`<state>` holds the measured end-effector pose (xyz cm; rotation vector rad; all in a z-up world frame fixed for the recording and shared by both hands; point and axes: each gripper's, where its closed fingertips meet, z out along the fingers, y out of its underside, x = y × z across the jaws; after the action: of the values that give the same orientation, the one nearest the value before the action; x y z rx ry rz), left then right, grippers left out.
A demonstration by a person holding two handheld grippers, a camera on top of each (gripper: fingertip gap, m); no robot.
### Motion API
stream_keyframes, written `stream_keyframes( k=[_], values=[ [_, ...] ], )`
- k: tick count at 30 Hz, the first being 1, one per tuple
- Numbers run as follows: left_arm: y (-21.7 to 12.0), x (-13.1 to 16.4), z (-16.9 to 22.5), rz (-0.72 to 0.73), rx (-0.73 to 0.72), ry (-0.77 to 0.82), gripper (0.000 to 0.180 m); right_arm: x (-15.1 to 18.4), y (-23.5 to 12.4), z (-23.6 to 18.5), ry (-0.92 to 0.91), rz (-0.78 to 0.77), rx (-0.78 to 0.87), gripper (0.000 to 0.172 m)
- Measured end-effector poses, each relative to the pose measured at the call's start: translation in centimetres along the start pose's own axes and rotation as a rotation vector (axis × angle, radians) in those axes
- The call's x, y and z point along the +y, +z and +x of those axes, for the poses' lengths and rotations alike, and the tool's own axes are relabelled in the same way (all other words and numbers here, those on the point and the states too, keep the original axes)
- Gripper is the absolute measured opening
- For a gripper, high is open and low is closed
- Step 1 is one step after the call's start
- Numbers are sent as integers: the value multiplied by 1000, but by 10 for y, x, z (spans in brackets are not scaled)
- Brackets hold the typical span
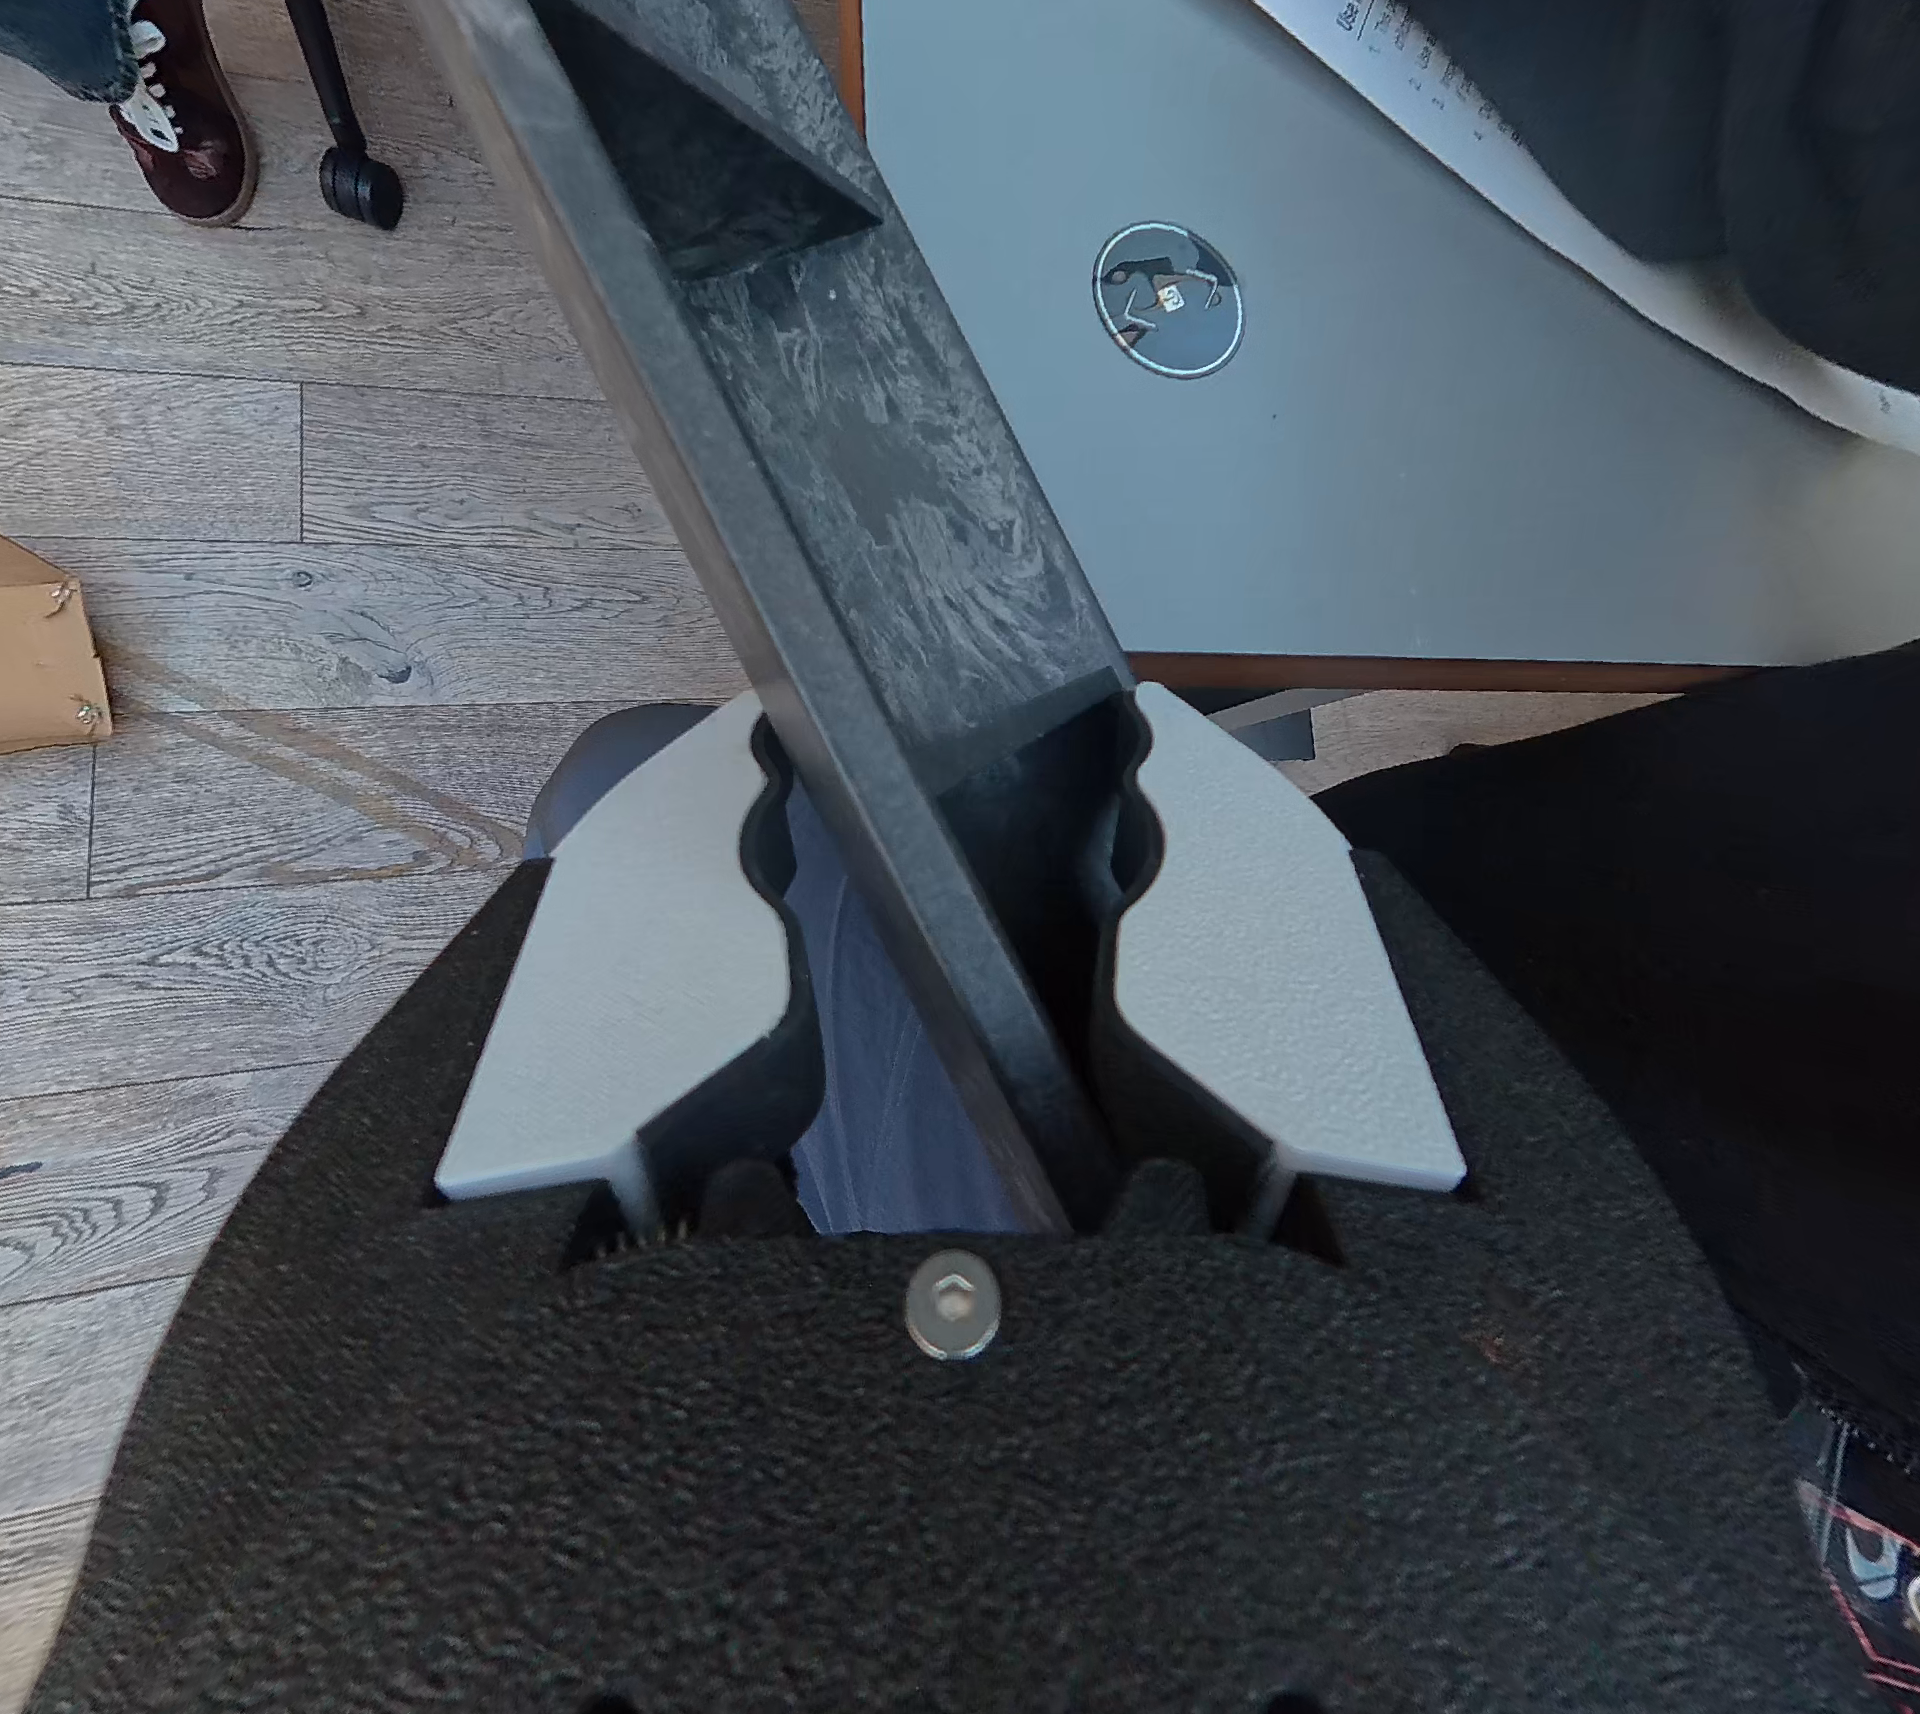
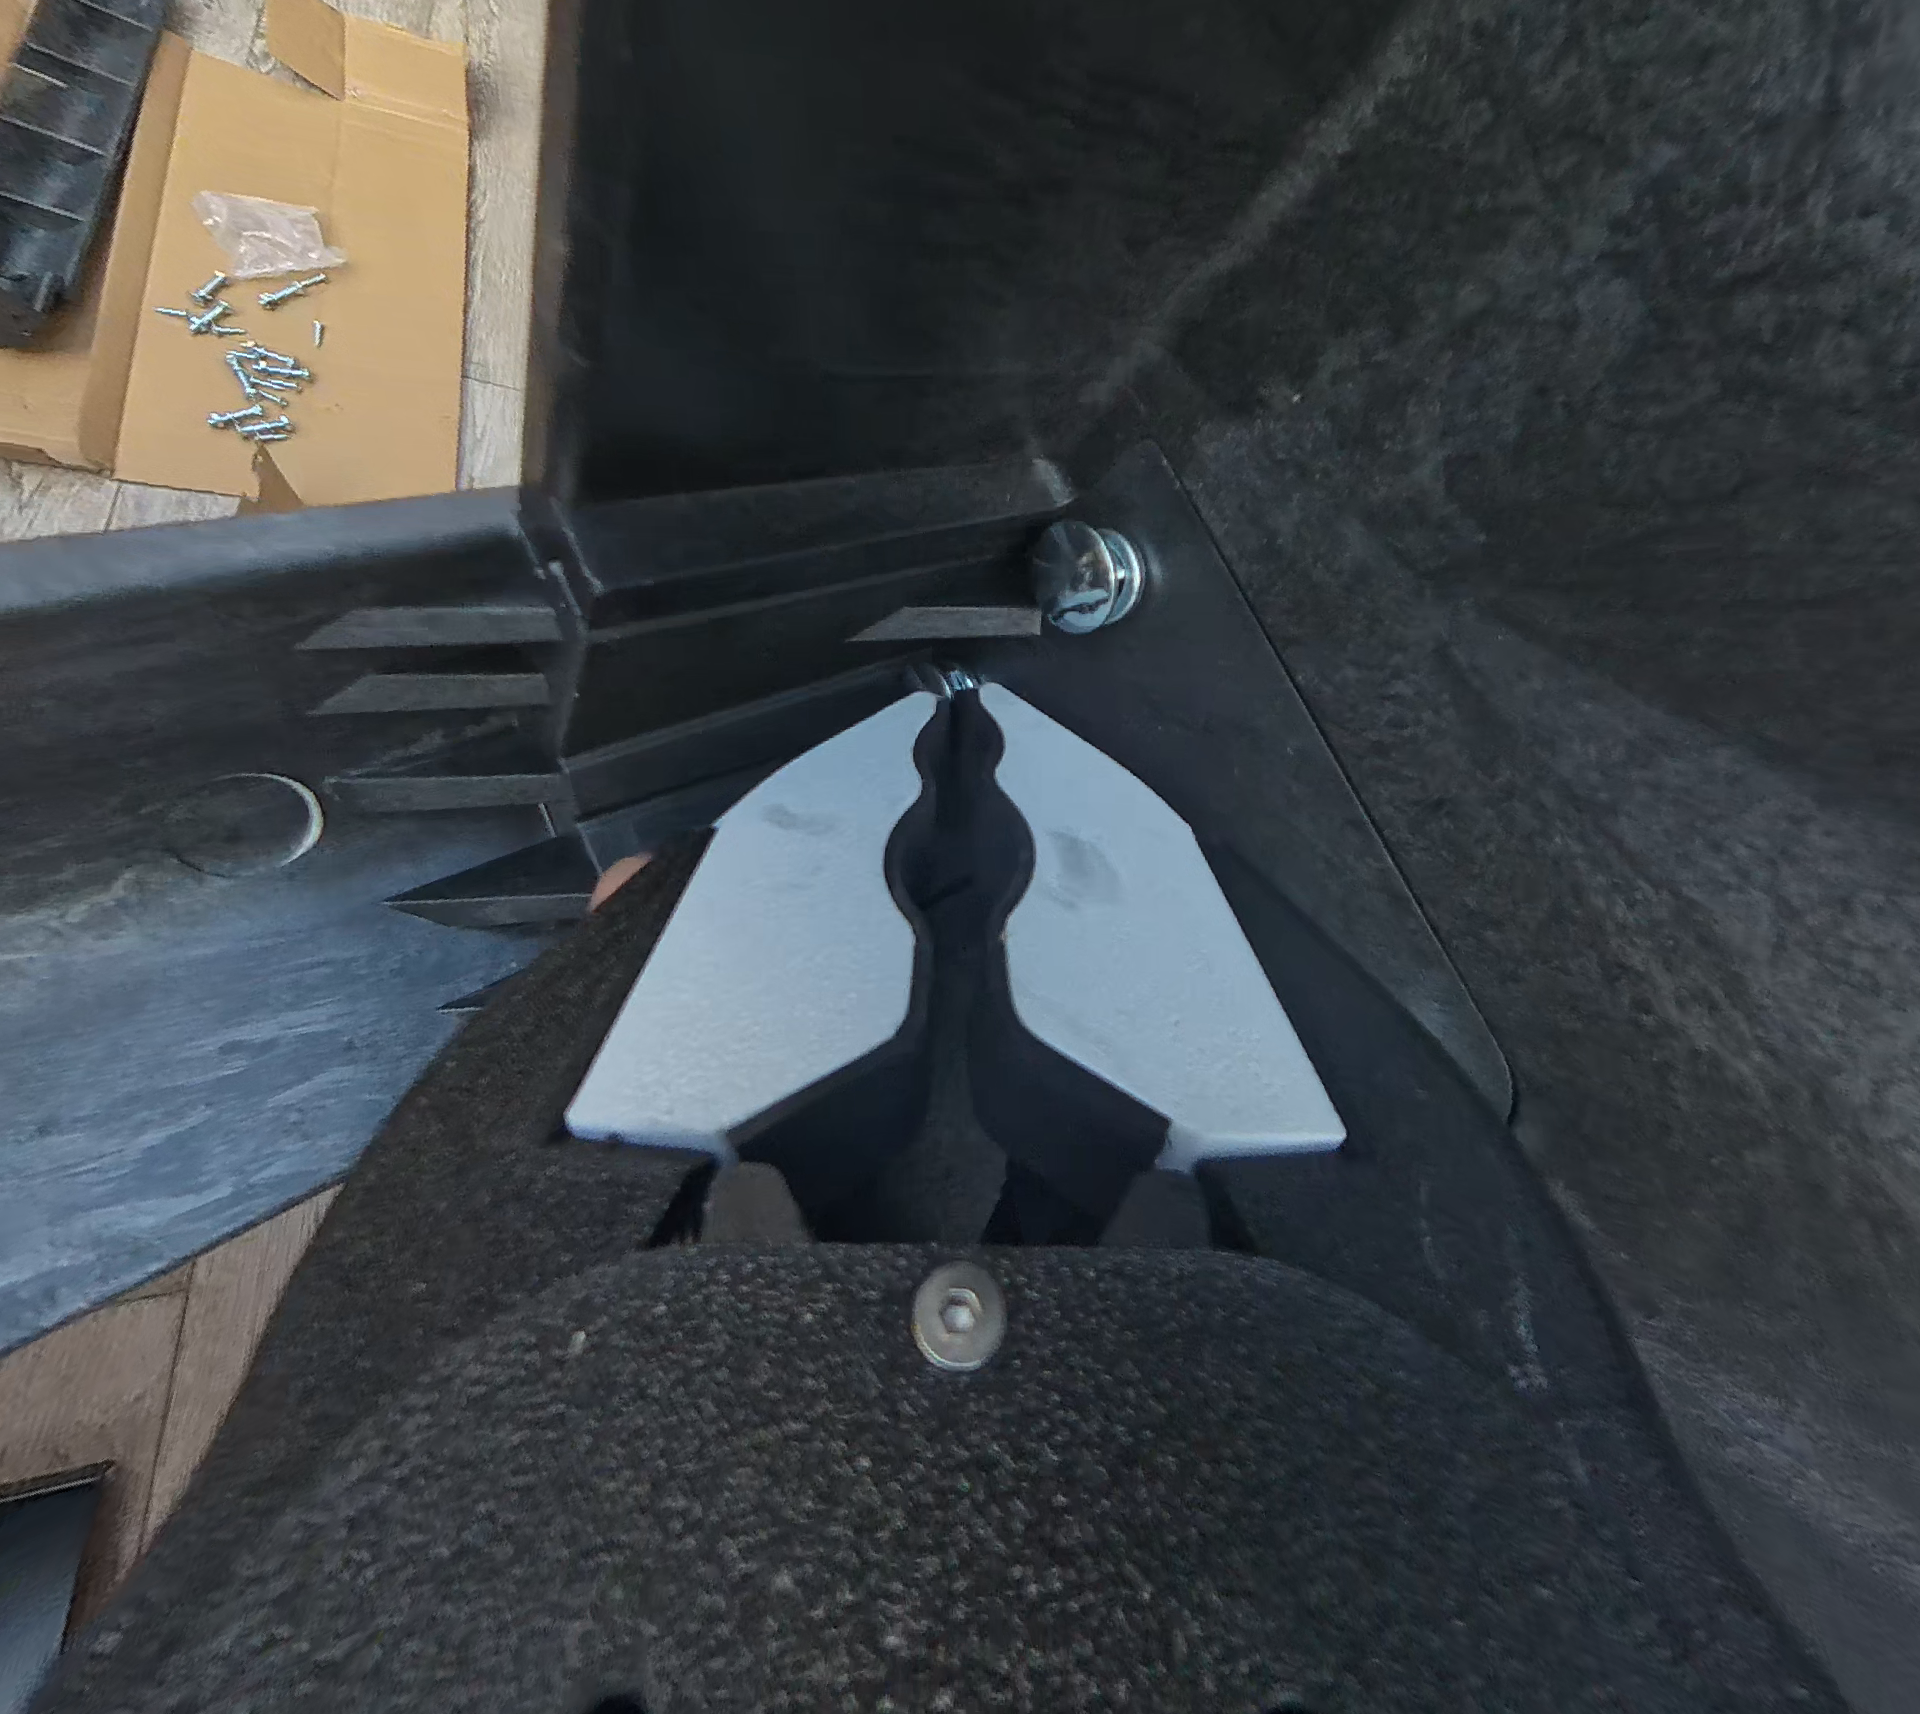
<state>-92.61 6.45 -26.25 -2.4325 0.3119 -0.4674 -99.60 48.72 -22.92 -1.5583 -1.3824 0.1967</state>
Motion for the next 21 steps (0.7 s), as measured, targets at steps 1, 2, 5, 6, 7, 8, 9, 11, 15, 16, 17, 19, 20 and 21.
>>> stream_keyframes(
  k=[1, 2, 5, 6, 7, 8, 9, 11, 15, 16, 17, 19, 20, 21],
  values=[
    [0, 0, 0, 0, 0, 0, 60, 0, 0, 0, -2, -1, -3, 0],
    [0, 0, 0, 0, 0, 0, 60, 0, 0, 0, 2, 0, -9, 0],
    [0, 0, 0, 1, 0, -1, 60, 0, -1, 1, 40, 17, -34, 0],
    [0, 0, 0, 1, 0, -2, 60, 0, -1, 1, 56, 24, -42, 0],
    [0, 0, 0, 1, 0, -2, 60, 0, -1, 2, 69, 25, -46, 3],
    [0, 0, 0, 2, 0, -2, 60, 1, -1, 2, 74, 25, -50, 3],
    [0, 0, 0, 2, 0, -1, 60, 1, -1, 2, 75, 25, -52, 3],
    [0, 0, 0, 2, 1, -1, 60, 1, -2, 2, 76, 27, -58, 5],
    [0, 0, 0, 1, 2, 0, 60, -1, -4, 2, 80, 46, -69, 11],
    [0, 0, 0, 0, 2, 1, 60, -3, -4, 3, 81, 55, -67, 14],
    [0, 0, 0, 0, 2, 1, 60, -4, -5, 3, 83, 62, -68, 15],
    [0, 0, 0, 1, 3, -1, 60, -4, -5, 3, 79, 66, -73, 18],
    [0, 0, 0, 1, 3, 0, 60, -4, -6, 2, 75, 68, -75, 18],
    [0, 0, 0, 0, 3, 0, 60, -5, -6, 2, 71, 70, -75, 19]
  ],
)
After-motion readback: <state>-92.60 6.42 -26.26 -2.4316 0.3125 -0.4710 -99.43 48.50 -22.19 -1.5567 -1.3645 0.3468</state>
